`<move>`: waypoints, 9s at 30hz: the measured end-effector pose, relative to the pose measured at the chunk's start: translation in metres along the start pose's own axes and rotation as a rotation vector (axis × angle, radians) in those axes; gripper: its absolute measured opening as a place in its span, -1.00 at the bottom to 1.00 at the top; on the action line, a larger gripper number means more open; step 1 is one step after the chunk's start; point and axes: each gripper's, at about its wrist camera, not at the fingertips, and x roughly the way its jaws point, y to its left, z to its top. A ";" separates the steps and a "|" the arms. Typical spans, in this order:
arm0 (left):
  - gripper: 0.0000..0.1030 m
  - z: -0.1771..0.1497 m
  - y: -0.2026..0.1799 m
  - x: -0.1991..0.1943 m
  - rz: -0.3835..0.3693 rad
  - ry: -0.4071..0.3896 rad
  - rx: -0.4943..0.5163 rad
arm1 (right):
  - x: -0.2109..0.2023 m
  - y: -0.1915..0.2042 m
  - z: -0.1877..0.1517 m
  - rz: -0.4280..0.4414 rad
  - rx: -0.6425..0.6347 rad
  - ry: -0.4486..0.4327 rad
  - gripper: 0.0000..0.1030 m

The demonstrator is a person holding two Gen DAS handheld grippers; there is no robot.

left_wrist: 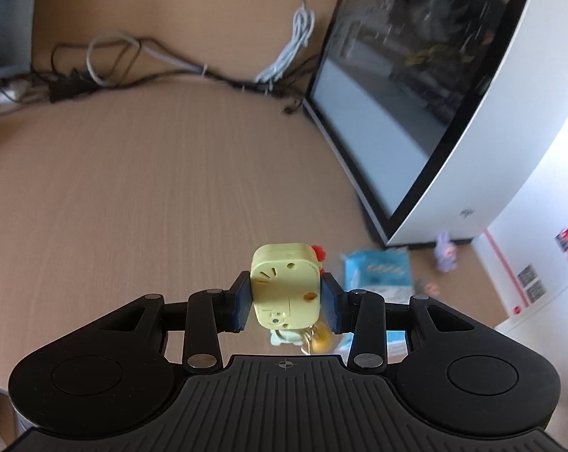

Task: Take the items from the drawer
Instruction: 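Place the yellow toy on the desktop with the left tool while the right tool lifts the pink pig, then set the pink pig figure on the desktop by the white case, open right tool, then lower the left tool onto the red-and-white doll keychain and close it, then lift the doll keychain out of the drawer with the left tool, then hold the doll keychain up with the left tool while the right tool reaches toward the yellow plush, then close the right tool on the yellow plush while the left tool sets the doll keychain on the desktop, then lift the yellow plush onto the desktop and open the right tool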

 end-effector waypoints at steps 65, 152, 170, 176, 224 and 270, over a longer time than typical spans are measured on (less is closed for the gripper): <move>-0.17 -0.190 -0.120 -0.025 -0.314 0.353 0.407 | -0.018 -0.031 -0.007 -0.132 -0.052 -0.134 0.56; -0.47 -0.200 -0.015 -0.102 -0.023 0.269 -0.126 | 0.090 0.007 -0.004 0.048 -0.101 0.231 0.31; -0.47 -0.198 -0.009 -0.096 -0.004 0.294 -0.146 | 0.133 0.052 -0.007 0.084 -0.200 0.342 0.50; -0.47 -0.198 -0.010 -0.091 -0.007 0.306 -0.150 | 0.142 0.068 -0.010 0.139 -0.304 0.345 0.25; -0.47 -0.044 0.041 -0.090 -0.030 -0.073 -0.190 | 0.015 0.033 0.013 0.103 -0.155 -0.047 -0.45; -0.42 -0.172 0.010 -0.107 0.018 0.111 -0.094 | 0.102 0.087 0.168 0.219 -0.162 -0.238 0.21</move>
